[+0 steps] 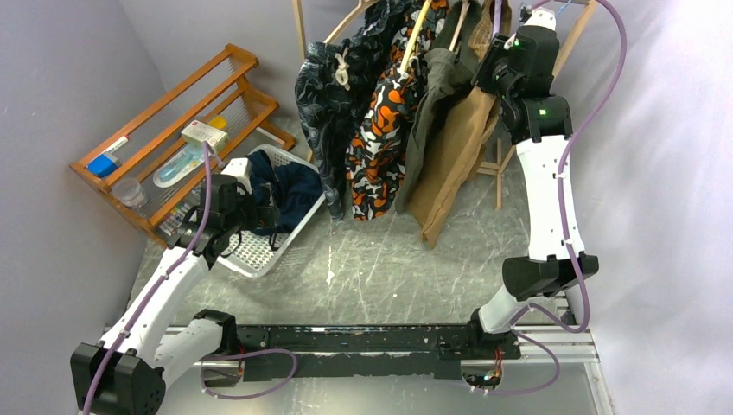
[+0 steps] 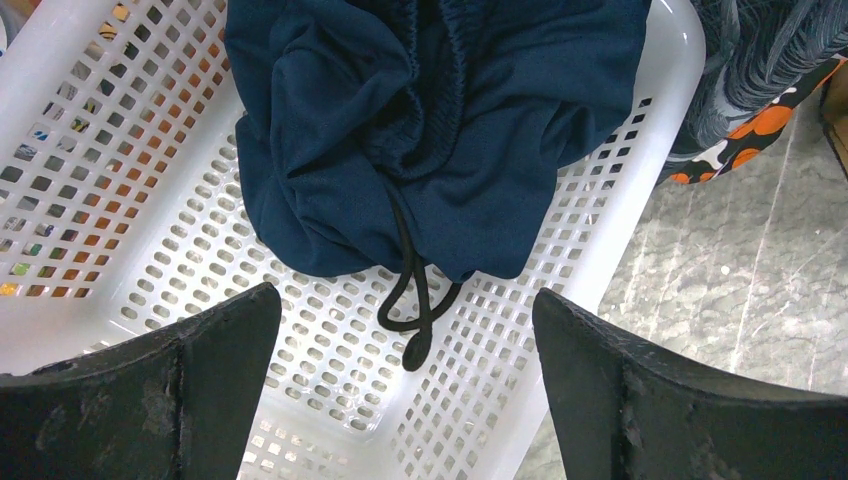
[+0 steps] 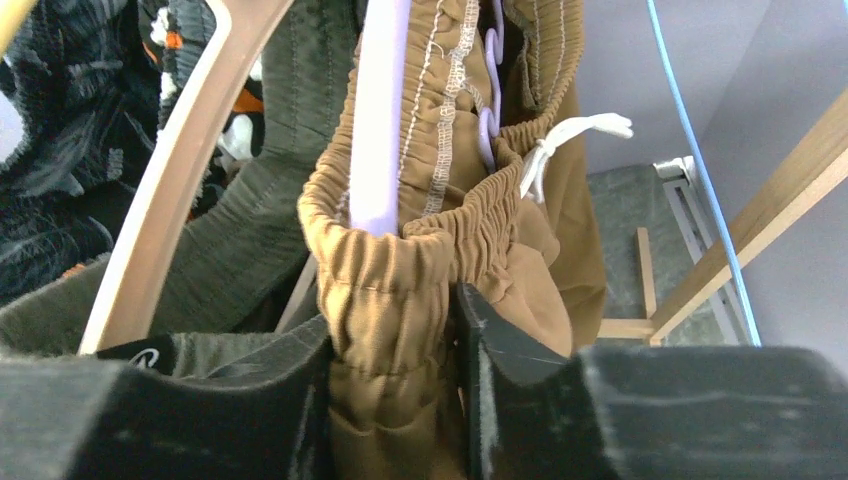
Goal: Remove the shorts from the hanger
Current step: Pick up the hanger from the clothes rod.
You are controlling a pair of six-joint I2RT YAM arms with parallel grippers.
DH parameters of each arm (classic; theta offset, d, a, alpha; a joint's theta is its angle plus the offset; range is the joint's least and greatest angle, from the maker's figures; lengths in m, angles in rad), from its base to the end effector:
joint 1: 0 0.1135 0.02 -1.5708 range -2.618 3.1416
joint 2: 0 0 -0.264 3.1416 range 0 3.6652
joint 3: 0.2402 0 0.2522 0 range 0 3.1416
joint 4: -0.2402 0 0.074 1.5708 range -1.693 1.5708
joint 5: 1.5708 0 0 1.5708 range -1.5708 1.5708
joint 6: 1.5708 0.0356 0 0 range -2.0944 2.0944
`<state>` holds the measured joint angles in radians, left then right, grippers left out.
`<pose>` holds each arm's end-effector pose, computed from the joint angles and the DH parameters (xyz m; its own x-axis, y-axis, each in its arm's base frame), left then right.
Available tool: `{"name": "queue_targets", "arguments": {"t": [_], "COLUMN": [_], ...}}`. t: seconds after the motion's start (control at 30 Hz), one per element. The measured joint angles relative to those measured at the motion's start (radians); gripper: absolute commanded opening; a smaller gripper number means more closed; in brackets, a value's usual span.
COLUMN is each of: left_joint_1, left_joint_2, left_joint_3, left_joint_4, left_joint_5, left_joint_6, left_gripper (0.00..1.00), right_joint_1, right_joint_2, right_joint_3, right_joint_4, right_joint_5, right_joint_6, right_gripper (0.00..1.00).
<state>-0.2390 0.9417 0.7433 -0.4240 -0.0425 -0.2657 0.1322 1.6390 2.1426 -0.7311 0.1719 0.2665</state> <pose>0.2002 -0.0472 0.2736 -0.5998 -0.1239 -0.7905 0.0471 0.9808 -0.1894 0.3278 0.0374 0.5230 -0.2064 0.2343 -0.9500 0.0930 0.9712 0.2194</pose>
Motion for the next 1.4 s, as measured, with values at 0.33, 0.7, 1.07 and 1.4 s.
{"name": "queue_targets", "arguments": {"t": [0.33, 0.7, 1.07, 1.4], "left_joint_1": [0.0, 0.0, 0.0, 0.0], "left_joint_2": [0.011, 0.01, 0.007, -0.007], "left_joint_3": [0.0, 0.0, 0.0, 0.0], "left_joint_4": [0.0, 0.0, 0.0, 0.0], "left_joint_5": [0.0, 0.0, 0.0, 0.0], "left_joint_6": [0.0, 0.0, 0.0, 0.0], "left_gripper": [0.99, 0.99, 0.99, 1.0], "right_joint_1": [0.0, 0.0, 0.0, 0.0], "right_joint_2": [-0.024, -0.09, -0.123, -0.231], "right_joint_3": [-0.056, -0.18, -0.195, -0.305], "right_joint_4": [0.085, 0.199, 0.259, 0.268], "right_joint_5": [0.014, 0.019, 0.043, 0.057], "right_joint_6": [-0.079, -0.169, -0.2, -0.178], "right_gripper": [0.0, 0.0, 0.0, 0.0]}}
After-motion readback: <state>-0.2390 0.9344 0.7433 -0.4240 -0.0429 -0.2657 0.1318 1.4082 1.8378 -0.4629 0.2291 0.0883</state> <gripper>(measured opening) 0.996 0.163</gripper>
